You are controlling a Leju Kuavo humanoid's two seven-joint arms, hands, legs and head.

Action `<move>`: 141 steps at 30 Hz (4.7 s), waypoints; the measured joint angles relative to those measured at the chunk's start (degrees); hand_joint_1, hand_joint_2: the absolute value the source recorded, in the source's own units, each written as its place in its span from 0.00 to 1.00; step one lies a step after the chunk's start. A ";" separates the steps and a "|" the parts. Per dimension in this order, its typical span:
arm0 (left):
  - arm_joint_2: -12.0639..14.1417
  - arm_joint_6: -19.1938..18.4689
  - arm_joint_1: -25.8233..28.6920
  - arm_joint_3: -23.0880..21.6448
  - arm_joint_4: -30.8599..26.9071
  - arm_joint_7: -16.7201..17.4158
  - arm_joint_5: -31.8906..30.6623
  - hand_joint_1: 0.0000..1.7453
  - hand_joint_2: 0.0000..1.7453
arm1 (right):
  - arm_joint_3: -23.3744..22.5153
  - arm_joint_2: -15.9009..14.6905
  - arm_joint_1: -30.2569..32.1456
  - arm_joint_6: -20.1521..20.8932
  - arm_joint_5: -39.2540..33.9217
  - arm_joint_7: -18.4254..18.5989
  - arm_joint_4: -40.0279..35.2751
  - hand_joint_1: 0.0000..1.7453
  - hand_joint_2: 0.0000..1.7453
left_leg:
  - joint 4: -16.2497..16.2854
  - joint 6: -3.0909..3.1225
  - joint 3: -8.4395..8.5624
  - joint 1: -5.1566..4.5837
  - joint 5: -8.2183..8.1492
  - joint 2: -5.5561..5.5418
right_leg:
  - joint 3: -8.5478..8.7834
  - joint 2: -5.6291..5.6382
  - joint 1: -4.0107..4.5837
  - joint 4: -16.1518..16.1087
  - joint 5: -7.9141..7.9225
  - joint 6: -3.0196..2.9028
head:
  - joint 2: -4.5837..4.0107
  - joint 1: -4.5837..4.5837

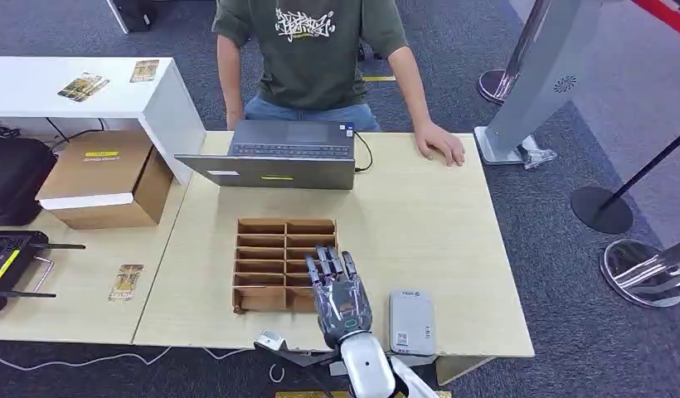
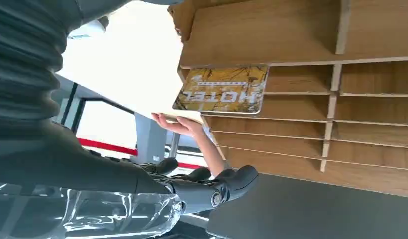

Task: Pass the card to the sensor for recognition and then transmit it.

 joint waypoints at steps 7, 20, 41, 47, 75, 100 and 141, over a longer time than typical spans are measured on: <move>0.02 0.02 -0.05 -0.50 0.00 -0.13 -0.59 0.00 0.00 | -0.72 0.00 0.65 0.52 0.04 0.02 -1.27 0.00 1.00 | 0.00 0.00 0.00 0.00 0.00 0.00 | 0.00 0.01 0.00 0.00 0.00 0.00 | 0.00 0.00; 0.17 -0.15 -0.14 -1.40 0.02 -1.66 -1.05 0.00 0.00 | -1.55 0.00 1.20 0.96 0.15 -0.09 -2.60 0.00 1.00 | 0.00 0.00 0.00 0.00 0.00 0.00 | 0.00 0.00 0.00 0.00 0.00 0.00 | 0.00 0.00; 0.24 0.96 -0.24 -2.82 0.57 -1.42 -2.56 0.00 0.00 | -2.69 0.37 1.00 0.26 0.00 -0.79 -1.75 0.00 1.00 | 0.00 0.00 -0.01 0.00 0.00 0.00 | 0.01 0.00 0.00 0.00 0.00 0.00 | 0.00 0.00; 0.15 0.59 -0.26 -2.91 0.57 -0.83 -2.58 0.00 0.00 | -2.73 1.44 -0.48 -0.94 -0.42 -1.14 0.62 0.00 1.00 | 0.00 0.00 -0.01 0.00 0.00 0.00 | 0.01 0.01 0.00 0.00 0.00 0.00 | 0.00 0.00; 0.17 0.72 -0.54 -4.57 0.57 -0.48 -2.80 0.00 0.00 | -2.95 4.13 -5.20 -2.43 -2.12 0.68 9.84 0.00 1.00 | 0.00 0.00 0.00 0.00 0.01 0.00 | 0.01 -0.01 0.00 0.00 0.00 0.00 | 0.00 0.00; 0.17 0.74 -0.52 -4.44 0.57 -0.52 -0.42 0.00 0.00 | -3.10 2.34 -2.87 2.16 -4.20 2.12 1.75 0.00 1.00 | 0.00 0.00 -0.01 0.00 0.00 -0.01 | 0.01 -0.01 0.00 0.00 0.00 0.00 | 0.00 0.00; 0.46 2.60 -0.54 -4.17 0.94 -1.90 0.46 0.00 0.00 | -2.86 2.45 -2.79 2.58 -3.74 2.12 1.34 0.00 1.00 | 0.00 0.00 -0.01 0.00 0.00 -0.01 | 0.02 -0.01 0.00 0.00 0.00 0.00 | 0.00 0.00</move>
